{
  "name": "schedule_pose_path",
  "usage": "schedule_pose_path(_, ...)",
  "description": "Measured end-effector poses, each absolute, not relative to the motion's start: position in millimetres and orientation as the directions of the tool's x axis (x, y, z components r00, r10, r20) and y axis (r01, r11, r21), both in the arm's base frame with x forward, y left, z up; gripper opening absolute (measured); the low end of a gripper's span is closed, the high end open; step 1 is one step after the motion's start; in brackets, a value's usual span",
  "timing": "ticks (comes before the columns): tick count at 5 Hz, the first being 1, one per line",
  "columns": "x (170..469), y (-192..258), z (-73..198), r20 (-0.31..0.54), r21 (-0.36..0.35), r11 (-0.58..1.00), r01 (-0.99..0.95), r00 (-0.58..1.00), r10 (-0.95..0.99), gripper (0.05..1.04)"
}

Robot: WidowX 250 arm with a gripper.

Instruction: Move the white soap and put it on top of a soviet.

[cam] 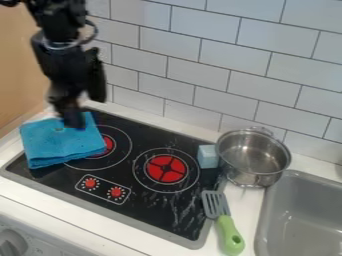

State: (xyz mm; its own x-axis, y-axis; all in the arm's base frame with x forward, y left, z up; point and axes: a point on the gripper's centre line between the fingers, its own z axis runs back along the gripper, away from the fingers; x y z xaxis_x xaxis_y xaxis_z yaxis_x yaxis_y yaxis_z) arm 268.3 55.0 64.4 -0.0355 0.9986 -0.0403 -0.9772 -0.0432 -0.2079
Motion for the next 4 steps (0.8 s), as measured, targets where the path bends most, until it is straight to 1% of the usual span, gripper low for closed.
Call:
schedule_pose_path(1,272,25,57,-0.180,-0.247,-0.168,-0.954,-0.125,0.976,0.999)
schedule_pose_path(2,278,8,53,-0.291,-0.298,-0.229,-0.927,-0.140,0.946,0.999)
schedule_pose_path(3,281,-18,45,-0.317,-0.280,-0.209,-0.937,-0.115,0.941,0.999)
schedule_pose_path(4,293,-29,45,-0.389,-0.313,-0.280,-0.908,-0.146,0.909,0.999)
